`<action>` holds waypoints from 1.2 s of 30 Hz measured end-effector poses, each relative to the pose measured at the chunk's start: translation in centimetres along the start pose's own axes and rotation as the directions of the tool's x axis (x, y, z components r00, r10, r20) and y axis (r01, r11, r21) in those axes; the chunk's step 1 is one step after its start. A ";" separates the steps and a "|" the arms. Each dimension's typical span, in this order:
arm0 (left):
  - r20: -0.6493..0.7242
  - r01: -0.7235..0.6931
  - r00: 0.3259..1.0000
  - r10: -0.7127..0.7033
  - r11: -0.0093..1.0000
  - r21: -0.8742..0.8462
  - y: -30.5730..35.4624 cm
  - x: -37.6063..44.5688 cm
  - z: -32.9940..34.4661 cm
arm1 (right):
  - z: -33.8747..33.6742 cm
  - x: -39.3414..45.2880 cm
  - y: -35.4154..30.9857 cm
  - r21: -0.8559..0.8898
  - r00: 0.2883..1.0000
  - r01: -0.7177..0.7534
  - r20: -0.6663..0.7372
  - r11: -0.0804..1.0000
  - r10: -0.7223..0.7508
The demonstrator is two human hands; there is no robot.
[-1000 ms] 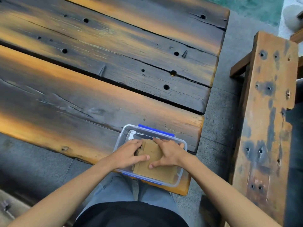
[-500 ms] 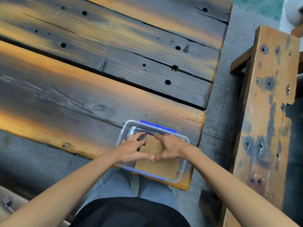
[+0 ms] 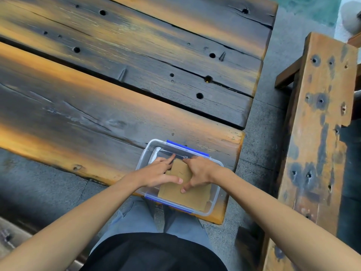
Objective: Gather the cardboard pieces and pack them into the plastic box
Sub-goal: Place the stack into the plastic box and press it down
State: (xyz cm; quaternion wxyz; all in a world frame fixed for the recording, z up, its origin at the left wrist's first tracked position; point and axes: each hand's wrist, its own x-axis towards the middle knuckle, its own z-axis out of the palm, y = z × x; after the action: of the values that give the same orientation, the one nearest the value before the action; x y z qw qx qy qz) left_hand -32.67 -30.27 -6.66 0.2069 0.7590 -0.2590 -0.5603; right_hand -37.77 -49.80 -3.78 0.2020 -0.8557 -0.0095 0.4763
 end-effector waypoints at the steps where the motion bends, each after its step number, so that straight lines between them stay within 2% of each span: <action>1: 0.003 0.024 1.000 -0.024 1.000 0.005 0.3 0.1 -0.1 | 0.0 0.0 0.0 -0.013 1.000 0.012 -0.001 1.000 -0.012; 8: -0.015 0.079 0.997 -0.078 0.992 0.094 1.6 0.6 0.0 | -0.1 0.2 0.2 -0.041 0.999 0.049 0.017 0.998 -0.049; 15: -0.091 0.061 0.994 -0.053 0.994 0.088 1.4 0.6 0.9 | -0.9 0.1 0.2 -0.015 0.987 0.060 0.149 0.998 -0.057; 19: -0.113 0.064 0.992 -0.052 0.993 0.101 1.5 0.5 1.2 | -0.6 0.0 0.2 -0.091 0.993 0.073 0.103 0.993 -0.063; 23: -0.066 0.080 0.996 -0.065 0.962 0.261 2.2 0.9 0.6 | -0.4 0.2 0.2 -0.100 0.994 0.076 0.089 0.992 -0.067; 27: -0.034 0.081 0.997 -0.074 0.934 0.349 2.9 1.1 0.0 | -0.6 0.4 0.0 -0.116 0.994 0.081 0.080 0.990 -0.071; 36: 0.000 0.055 0.998 -0.059 0.932 0.357 3.0 0.6 -0.1 | -0.2 0.3 0.1 -0.158 0.996 0.090 0.026 0.983 -0.087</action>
State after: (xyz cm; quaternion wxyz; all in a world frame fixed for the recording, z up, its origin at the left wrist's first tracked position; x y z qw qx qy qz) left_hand -32.92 -32.95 -5.27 0.0480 0.7883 -0.3351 -0.5138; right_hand -37.46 -49.88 -4.02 0.1541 -0.8633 -0.0870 0.4726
